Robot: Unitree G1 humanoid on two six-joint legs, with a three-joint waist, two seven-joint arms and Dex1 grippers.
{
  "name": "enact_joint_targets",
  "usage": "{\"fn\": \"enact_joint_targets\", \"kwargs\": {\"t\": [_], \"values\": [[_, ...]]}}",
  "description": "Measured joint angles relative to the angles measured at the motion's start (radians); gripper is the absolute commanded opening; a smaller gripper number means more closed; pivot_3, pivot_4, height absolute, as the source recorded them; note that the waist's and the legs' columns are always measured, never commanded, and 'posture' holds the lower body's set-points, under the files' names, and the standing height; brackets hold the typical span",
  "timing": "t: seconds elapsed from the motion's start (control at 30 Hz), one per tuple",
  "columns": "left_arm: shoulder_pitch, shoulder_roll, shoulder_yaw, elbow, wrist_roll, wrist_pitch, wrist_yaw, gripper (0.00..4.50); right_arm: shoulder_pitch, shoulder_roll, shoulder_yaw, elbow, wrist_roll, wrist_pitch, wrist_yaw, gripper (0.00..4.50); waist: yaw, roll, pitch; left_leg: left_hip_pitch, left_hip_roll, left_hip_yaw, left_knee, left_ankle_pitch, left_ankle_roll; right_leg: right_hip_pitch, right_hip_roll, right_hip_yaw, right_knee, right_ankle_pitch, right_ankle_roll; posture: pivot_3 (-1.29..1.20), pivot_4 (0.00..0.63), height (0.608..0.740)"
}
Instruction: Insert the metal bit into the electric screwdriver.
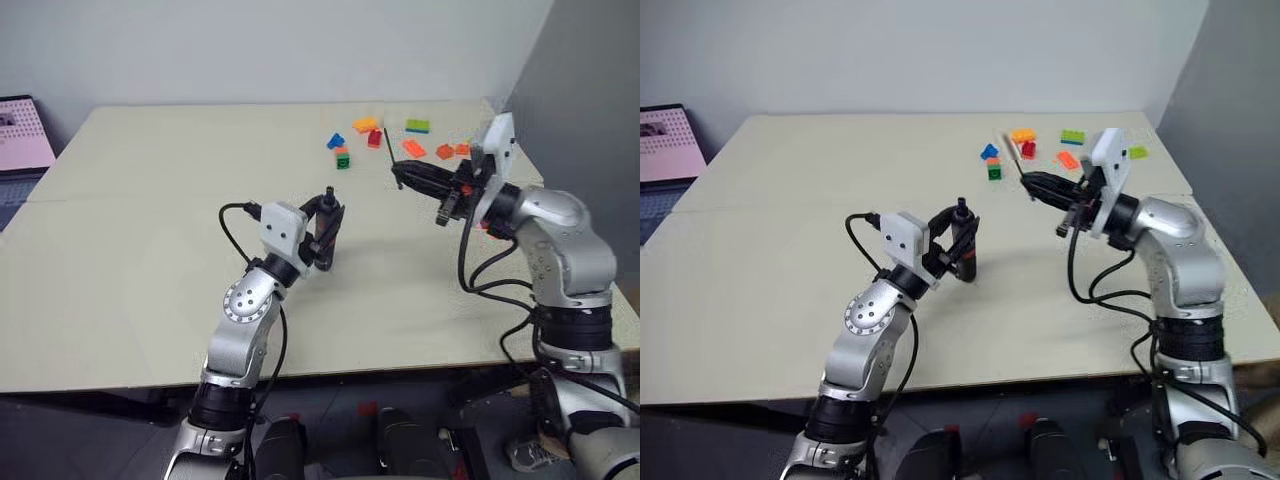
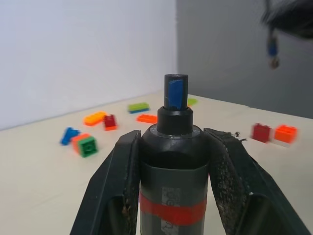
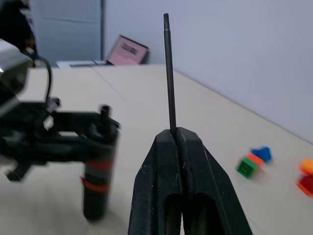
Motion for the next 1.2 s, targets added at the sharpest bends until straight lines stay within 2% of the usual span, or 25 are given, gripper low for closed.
{"fn": "enact_joint_targets", "kwargs": {"t": [0.1, 0.27, 0.53, 0.9, 1.2], "values": [[0.003, 0.001, 0.0, 0.0, 0.001, 0.002, 0.007, 1.63, -0.021, 0.038, 0.009, -0.019, 0.023, 0.02, -0.064, 0.0, 0.009, 0.0, 0.0, -0.006, 0.0, -0.001, 0.0, 0.0, 0.0, -0.003, 0.0, -0.002, -0.003, 0.0, 0.0, 0.0, 0.15, 0.74], [0.026, -0.016, 0.002, -0.013, 0.018, 0.0, 0.042, 1.63, -0.054, 0.165, 0.038, 0.003, 0.034, -0.012, -0.166, 0.0, 0.018, 0.0, 0.0, -0.006, 0.0, -0.002, -0.001, 0.0, 0.0, -0.004, 0.0, -0.003, -0.003, 0.0, 0.0, 0.0, 0.15, 0.74], [0.043, -0.053, -0.013, -0.015, 0.044, -0.016, 0.085, 1.62, -0.054, 0.253, 0.076, 0.04, 0.062, -0.076, -0.191, 0.0, 0.021, 0.0, 0.0, -0.005, 0.0, -0.002, 0.0, 0.0, 0.0, -0.003, 0.0, -0.004, -0.003, 0.0, 0.0, 0.0, 0.15, 0.74], [0.046, -0.028, -0.022, -0.047, 0.046, 0.004, 0.071, 1.62, -0.071, 0.26, 0.079, 0.089, 0.103, -0.122, -0.185, 0.0, 0.021, 0.0, 0.0, -0.006, 0.0, -0.002, -0.001, 0.0, 0.0, -0.003, 0.0, -0.004, -0.003, 0.0, -0.001, 0.0, 0.15, 0.74], [0.068, -0.062, -0.033, -0.053, 0.073, -0.004, 0.106, 1.62, -0.069, 0.271, 0.102, 0.089, 0.104, -0.148, -0.199, 0.0, 0.021, 0.0, 0.0, -0.006, 0.0, -0.002, -0.001, 0.0, 0.0, -0.003, 0.0, -0.004, -0.003, 0.0, -0.001, 0.0, 0.15, 0.74]]}}
